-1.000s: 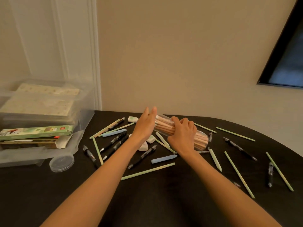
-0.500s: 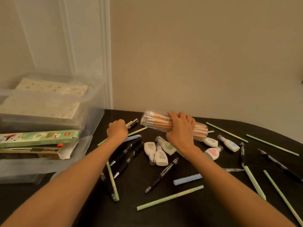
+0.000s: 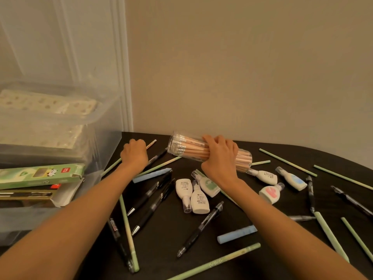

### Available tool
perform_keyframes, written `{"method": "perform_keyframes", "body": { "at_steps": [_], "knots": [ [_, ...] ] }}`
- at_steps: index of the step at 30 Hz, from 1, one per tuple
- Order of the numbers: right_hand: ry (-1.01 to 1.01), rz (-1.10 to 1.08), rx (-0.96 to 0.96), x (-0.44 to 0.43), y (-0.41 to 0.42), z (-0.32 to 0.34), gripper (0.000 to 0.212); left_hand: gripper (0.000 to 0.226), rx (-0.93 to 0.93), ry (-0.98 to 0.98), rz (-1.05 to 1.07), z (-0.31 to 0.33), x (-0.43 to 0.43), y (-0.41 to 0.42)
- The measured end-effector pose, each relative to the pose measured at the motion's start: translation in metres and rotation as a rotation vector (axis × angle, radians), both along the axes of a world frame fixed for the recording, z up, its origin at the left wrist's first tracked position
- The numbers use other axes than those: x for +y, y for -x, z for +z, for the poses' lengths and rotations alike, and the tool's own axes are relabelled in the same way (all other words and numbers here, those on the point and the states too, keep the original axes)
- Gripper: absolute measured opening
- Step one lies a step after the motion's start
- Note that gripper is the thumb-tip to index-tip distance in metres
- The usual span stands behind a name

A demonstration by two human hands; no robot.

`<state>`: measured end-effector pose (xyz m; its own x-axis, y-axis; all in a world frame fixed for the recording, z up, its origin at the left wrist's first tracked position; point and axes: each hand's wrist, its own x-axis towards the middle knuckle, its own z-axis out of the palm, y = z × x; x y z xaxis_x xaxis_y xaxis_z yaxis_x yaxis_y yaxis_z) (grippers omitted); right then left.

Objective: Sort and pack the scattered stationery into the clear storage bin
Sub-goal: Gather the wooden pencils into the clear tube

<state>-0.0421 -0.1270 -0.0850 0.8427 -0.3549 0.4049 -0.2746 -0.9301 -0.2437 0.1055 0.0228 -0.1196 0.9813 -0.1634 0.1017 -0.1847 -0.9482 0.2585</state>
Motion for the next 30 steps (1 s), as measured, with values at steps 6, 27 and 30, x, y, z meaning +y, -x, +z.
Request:
{"method": "perform_keyframes", "body": {
  "at_steps": [6, 27, 30],
  "knots": [
    [0.013, -0.006, -0.005, -0.005, 0.001, -0.003, 0.062, 0.022, 0.138, 0.096, -0.095, 0.014, -0.006, 0.000],
    [-0.088, -0.245, -0.136, -0.047, 0.156, -0.009, 0.067, 0.024, 0.389, 1.754, 0.096, 0.096, -0.064, 0.170],
    [-0.117, -0.251, -0.167, -0.048, 0.177, 0.000, 0.065, 0.029, 0.466, 1.777, 0.135, 0.097, -0.065, 0.192]
  ]
}}
